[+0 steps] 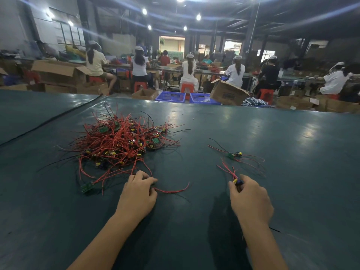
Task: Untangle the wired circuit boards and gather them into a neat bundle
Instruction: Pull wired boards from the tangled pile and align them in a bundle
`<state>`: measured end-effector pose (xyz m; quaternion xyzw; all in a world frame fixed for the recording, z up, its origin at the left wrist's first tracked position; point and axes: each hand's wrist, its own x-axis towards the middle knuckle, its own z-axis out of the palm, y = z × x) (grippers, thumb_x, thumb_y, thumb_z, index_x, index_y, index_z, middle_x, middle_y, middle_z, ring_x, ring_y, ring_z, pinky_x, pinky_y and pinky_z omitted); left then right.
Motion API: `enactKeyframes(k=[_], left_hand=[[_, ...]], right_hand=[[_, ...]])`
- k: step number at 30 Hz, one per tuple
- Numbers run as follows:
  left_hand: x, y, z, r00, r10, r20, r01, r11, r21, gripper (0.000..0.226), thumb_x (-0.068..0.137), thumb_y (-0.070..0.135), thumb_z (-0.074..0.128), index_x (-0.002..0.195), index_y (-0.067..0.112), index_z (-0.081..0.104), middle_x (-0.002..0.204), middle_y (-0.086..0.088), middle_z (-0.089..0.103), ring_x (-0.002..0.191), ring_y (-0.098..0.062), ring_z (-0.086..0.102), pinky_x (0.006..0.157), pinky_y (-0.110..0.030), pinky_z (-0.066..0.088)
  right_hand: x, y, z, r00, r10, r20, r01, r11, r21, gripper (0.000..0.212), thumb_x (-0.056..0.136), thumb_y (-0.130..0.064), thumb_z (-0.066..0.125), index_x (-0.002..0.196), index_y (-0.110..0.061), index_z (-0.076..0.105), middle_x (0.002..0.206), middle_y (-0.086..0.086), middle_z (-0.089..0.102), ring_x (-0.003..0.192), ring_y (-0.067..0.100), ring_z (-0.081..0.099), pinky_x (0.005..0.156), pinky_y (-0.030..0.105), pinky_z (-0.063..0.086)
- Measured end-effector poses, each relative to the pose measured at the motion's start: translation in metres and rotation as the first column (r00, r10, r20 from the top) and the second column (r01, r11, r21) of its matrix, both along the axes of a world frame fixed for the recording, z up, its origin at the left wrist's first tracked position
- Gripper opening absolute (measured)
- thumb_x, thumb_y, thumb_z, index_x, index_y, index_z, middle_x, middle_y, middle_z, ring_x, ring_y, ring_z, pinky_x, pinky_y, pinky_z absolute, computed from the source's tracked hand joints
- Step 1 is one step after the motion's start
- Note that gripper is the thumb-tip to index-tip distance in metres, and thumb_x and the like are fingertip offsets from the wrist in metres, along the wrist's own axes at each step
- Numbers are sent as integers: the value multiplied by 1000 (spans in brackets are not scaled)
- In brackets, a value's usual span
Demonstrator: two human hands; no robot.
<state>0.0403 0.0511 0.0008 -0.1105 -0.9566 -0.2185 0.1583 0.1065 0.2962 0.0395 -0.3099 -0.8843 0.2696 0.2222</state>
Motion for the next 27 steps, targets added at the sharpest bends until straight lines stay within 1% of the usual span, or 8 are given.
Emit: enactKeyframes(k=[2, 4, 8, 12, 15, 16, 21, 27], left_hand=[[0, -1, -1, 999, -27, -19, 27, 1000, 3, 30, 94, 23, 55, 122, 21, 65, 113, 3, 50, 105, -16, 45, 95, -31, 41], [1, 0, 0, 994, -73, -79, 78, 995, 56, 25, 94, 24, 58, 117, 18, 66, 108, 3, 52, 101, -15, 48, 93, -30, 43], [9, 13, 15, 949, -105, -297, 238, 856, 460, 15, 88, 13, 67, 103, 17, 69, 95, 4, 61, 86, -7, 60, 79, -21, 50], [20, 31, 27, 974, -160, -159, 213, 418, 883, 19, 88, 6, 64, 100, 20, 70, 87, 1, 73, 83, -10, 69, 72, -19, 55], [27, 41, 32, 940, -342, -18, 13, -17, 1000, 18, 81, 11, 64, 98, 13, 71, 86, -6, 74, 78, -16, 71, 63, -20, 55], [29, 43, 31, 913, -408, 8, -53, -99, 994, 20, 78, 14, 64, 96, 12, 72, 87, -8, 74, 76, -17, 71, 62, -20, 56], [33, 47, 26, 840, -532, 110, -169, -63, 984, 20, 74, 17, 68, 90, 12, 77, 89, -16, 73, 69, -20, 71, 59, -24, 57], [34, 48, 21, 843, -511, 166, -125, 114, 986, 29, 73, 25, 73, 95, 6, 68, 92, -19, 74, 73, -26, 72, 56, -24, 54]], right_hand=[[1, 1, -1, 999, -3, 35, 2, 1000, 25, 23, 94, -36, 58, 112, -24, 65, 80, 0, 55, 91, 23, 45, 65, 31, 36], [2, 2, -1, 998, 8, 64, -14, 996, 83, 35, 94, -36, 58, 127, -24, 61, 103, 1, 62, 104, 25, 46, 67, 31, 35], [1, -10, -1, 980, 87, -180, -81, 996, 42, 32, 91, -29, 62, 121, -19, 67, 105, 0, 63, 101, 24, 50, 72, 31, 37], [0, -39, -6, 884, 275, -377, -334, 937, -101, 13, 90, -31, 64, 88, -24, 74, 82, -14, 69, 80, 6, 62, 73, 30, 49], [0, -63, -11, 816, 367, -447, -507, 826, -247, 35, 91, -36, 63, 61, -20, 67, 56, -9, 64, 52, -2, 53, 55, 16, 41], [0, -70, -13, 801, 364, -475, -543, 777, -320, 39, 92, -37, 62, 59, -16, 67, 54, -6, 63, 49, -1, 50, 51, 14, 38], [1, -82, -11, 753, 283, -594, -628, 578, -522, 28, 95, -26, 61, 71, -30, 77, 66, 0, 71, 61, 0, 58, 60, 12, 45], [0, -79, -10, 810, 170, -561, -559, 508, -655, 27, 93, -20, 64, 70, -16, 77, 71, 1, 74, 65, 7, 66, 63, 19, 51]])
